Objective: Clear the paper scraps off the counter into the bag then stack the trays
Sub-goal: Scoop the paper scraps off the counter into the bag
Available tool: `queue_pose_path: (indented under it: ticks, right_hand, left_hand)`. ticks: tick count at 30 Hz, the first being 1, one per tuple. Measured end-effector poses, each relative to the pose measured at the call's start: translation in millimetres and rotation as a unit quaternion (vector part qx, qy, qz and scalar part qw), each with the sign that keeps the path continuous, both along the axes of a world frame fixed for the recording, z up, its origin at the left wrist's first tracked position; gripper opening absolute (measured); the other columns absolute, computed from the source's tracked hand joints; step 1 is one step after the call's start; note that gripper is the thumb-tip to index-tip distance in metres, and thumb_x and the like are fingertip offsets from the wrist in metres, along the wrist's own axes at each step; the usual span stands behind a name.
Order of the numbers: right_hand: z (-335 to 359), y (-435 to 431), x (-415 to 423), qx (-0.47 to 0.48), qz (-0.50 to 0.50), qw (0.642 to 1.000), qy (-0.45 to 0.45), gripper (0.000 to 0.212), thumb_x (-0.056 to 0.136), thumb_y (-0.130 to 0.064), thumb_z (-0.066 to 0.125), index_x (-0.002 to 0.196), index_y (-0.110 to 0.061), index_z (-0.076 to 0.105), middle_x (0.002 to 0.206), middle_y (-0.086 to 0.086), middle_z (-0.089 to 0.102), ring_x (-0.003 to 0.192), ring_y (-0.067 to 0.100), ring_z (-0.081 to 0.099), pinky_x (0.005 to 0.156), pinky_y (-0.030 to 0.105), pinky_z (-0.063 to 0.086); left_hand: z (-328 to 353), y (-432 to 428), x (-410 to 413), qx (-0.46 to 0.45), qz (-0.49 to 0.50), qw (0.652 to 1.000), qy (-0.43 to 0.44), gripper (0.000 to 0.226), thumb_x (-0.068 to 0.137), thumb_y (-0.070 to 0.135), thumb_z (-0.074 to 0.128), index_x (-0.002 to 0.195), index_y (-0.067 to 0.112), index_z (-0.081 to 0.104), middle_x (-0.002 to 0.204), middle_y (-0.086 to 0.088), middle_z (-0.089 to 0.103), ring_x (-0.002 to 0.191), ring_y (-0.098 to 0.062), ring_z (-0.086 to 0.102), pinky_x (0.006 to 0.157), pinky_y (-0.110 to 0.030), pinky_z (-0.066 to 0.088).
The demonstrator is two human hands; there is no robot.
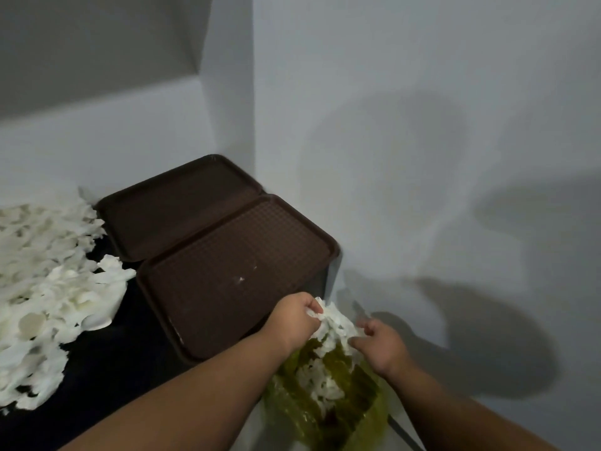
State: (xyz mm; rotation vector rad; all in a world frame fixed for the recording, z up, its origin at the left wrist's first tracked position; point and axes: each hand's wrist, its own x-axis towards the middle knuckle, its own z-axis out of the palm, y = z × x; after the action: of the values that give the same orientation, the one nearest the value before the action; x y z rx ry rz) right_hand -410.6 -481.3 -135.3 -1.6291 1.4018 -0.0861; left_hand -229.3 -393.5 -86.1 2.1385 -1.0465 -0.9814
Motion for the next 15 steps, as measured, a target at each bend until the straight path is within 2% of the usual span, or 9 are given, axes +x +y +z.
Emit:
queue_pose_path:
  ticks: [1,2,4,5,7,9,11,15]
  right_hand:
    - [-1.4,-1.5,-0.3,0.004,0.002,1.000,-0.001,0.050,0.084,-0.023,0.075,0.131,-0.017,0.061,0.133,0.008,0.060,0.103,0.018,0.062,0.082,0.021,0.046]
    - [-1.6,-2.6,-0.4,0.004,0.006,1.000,-0.002,0.051,0.084,-0.022,0.075,0.132,-0.017,0.060,0.135,0.008,0.059,0.101,0.017,0.062,0.082,0.018,0.046]
    - [-2.7,-4.6,-1.3,0.002,0.006,1.000,-0.004,0.048,0.086,-0.019,0.073,0.132,-0.017,0.060,0.135,0.006,0.057,0.083,0.008,0.060,0.063,0.008,0.045]
    - [-3.8,-5.9,-2.2,0.002,-0.001,1.000,-0.007,0.046,0.086,-0.019,0.072,0.131,-0.017,0.061,0.135,0.006,0.057,0.082,0.008,0.060,0.059,0.007,0.044]
    - [-4.9,-7.4,-5.1,0.002,-0.016,1.000,-0.012,0.043,0.084,-0.020,0.074,0.126,-0.019,0.064,0.133,0.006,0.059,0.098,0.015,0.061,0.076,0.018,0.049]
    - [-4.1,-8.7,-8.5,0.008,-0.027,0.999,-0.015,0.042,0.083,-0.021,0.075,0.123,-0.021,0.065,0.128,0.006,0.062,0.105,0.017,0.060,0.090,0.026,0.047]
    - [-3.9,-11.4,-12.5,0.010,-0.036,0.999,-0.017,0.041,0.082,-0.022,0.076,0.122,-0.021,0.066,0.124,0.005,0.063,0.104,0.017,0.061,0.089,0.026,0.046]
    - [-3.7,-14.4,-18.1,0.008,-0.047,0.999,-0.022,0.039,0.083,-0.020,0.076,0.121,-0.018,0.066,0.117,0.006,0.064,0.099,0.016,0.060,0.086,0.024,0.042]
  left_hand:
    - [-2.6,-3.4,-1.5,0.003,0.000,1.000,0.000,0.012,0.088,0.017,0.068,0.095,0.025,0.068,0.105,0.006,0.065,0.088,-0.002,0.058,0.065,-0.011,0.042]
    - [-4.5,-6.9,-2.8,0.006,0.001,1.000,0.002,0.011,0.088,0.017,0.068,0.095,0.026,0.068,0.103,0.007,0.065,0.087,-0.002,0.059,0.064,-0.010,0.043]
    - [-7.4,-13.6,-4.8,0.011,0.000,1.000,0.005,0.012,0.088,0.018,0.069,0.094,0.028,0.066,0.106,0.008,0.065,0.089,-0.004,0.059,0.066,-0.011,0.041]
    - [-9.1,-16.7,-5.4,0.014,-0.003,1.000,0.007,0.014,0.087,0.019,0.071,0.095,0.029,0.065,0.108,0.008,0.064,0.091,-0.005,0.058,0.069,-0.012,0.041]
    - [-12.3,-21.8,-6.2,0.022,-0.016,0.999,0.022,0.022,0.086,0.021,0.073,0.103,0.030,0.064,0.111,0.007,0.064,0.096,-0.006,0.059,0.079,-0.016,0.045]
    - [-15.1,-24.1,-7.6,0.031,-0.031,0.998,0.038,0.032,0.086,0.025,0.076,0.116,0.029,0.064,0.117,0.007,0.065,0.103,-0.008,0.061,0.087,-0.021,0.047]
    - [-17.8,-24.4,-8.7,0.032,-0.034,0.998,0.038,0.036,0.088,0.028,0.074,0.122,0.026,0.064,0.120,0.008,0.062,0.109,-0.009,0.058,0.091,-0.022,0.044]
    - [-19.3,-19.0,-7.8,0.026,-0.028,0.999,0.031,0.022,0.091,0.026,0.071,0.112,0.026,0.065,0.113,0.009,0.062,0.103,-0.007,0.058,0.088,-0.020,0.043]
